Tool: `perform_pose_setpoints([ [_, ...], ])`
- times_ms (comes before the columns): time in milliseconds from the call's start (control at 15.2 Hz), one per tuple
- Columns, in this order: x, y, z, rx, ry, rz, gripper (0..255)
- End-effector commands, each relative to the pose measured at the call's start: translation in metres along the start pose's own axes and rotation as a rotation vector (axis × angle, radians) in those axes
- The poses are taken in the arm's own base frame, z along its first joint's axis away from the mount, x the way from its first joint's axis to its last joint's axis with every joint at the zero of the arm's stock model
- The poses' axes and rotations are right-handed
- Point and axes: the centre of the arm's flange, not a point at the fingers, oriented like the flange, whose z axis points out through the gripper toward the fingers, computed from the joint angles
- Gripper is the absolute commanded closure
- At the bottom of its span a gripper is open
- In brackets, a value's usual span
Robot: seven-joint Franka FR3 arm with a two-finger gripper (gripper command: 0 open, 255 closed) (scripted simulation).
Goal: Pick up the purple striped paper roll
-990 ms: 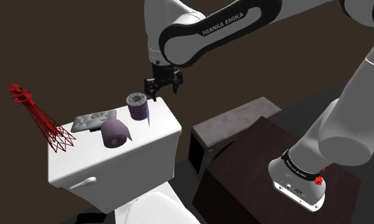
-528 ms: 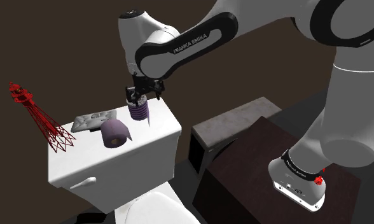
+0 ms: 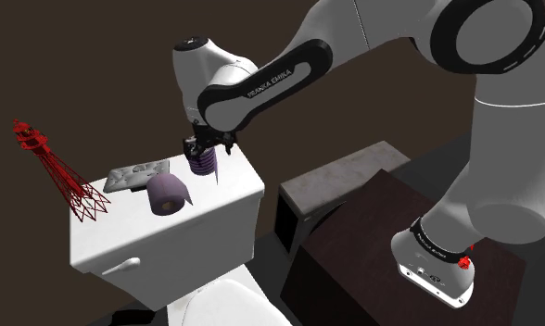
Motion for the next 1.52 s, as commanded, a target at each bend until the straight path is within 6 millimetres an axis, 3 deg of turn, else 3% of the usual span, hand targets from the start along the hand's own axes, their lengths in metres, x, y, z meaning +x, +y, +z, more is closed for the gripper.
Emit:
perform_pose_setpoints([
  [0, -0.001, 0.0, 0.003, 0.0, 0.0, 0.0, 0],
  [66, -0.001, 0.0, 0.003, 0.0, 0.0, 0.0, 255],
  [660, -0.001, 0.0, 0.003, 0.0, 0.0, 0.0, 255],
  [1452, 0.002, 0.003, -0.06, 0.0, 0.0, 0.0, 255],
])
